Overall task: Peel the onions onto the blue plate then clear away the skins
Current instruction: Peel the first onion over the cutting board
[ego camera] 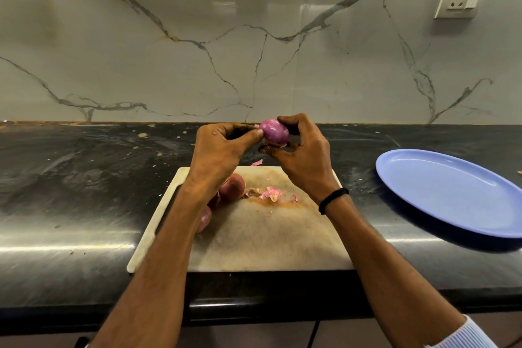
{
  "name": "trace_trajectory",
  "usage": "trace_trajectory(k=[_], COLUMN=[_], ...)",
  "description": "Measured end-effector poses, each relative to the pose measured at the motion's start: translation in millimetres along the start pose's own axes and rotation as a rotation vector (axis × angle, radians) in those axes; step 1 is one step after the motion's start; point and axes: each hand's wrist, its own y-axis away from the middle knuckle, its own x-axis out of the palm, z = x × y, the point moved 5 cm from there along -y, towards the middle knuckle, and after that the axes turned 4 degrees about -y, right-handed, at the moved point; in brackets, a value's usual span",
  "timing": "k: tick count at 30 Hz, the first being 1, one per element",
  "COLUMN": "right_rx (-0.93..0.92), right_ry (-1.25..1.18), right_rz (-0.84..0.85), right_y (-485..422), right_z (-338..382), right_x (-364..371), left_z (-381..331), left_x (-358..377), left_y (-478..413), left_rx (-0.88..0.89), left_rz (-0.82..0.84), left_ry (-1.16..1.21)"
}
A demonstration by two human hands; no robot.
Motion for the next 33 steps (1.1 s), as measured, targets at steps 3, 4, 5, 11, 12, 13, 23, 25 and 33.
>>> trace_trajectory(k=[3,4,5,11,12,13,23,25,33], right_rx=[0.001,0.002,0.006,0.034,0.041,0.048,0.047,0.048,0.122], right_ry=[-0.01,-0.021,-0.036,-0.101,-0.109,-0.114,-0.119,-0.125,-0.227], right_rz=[0.0,0.0,-0.001,0.004,0.003,0.003,0.047,0.046,0.065], right_y=[0.1,0.1,0.1,-0.7,-0.8,-1.0,-1.2,-1.2,-1.8], right_z=[0.8,1.3,2.1,4.6,4.1,3.5,3.2,3.7,3.3], right_x=[0.6,0.8,0.9,0.3,0.3,0.4,2.6,2.2,4.4], left_z=[2.3,3.1,4.1,12.9,12.5,10.7,4.5,4.9,11.8], left_x=[1.3,1.5,1.5,-2.8,-3.8,-4.5,-0.4,0.9,4.4], left_y=[-1.4,-1.3,-1.3,-1.1,-1.2,-1.2,-1.1,-0.8,0.0], left_rx=[-0.011,-0.018,-0.027,-0.091,-0.098,-0.098,-0.09,-0.09,-0.139], left_rz=[0.007,0.009,0.011,-0.024,-0.038,-0.051,-0.015,0.002,0.059], left_ry=[-0.019,-0.025,-0.03,-0.117,-0.09,-0.043,0.125,0.12,-0.018])
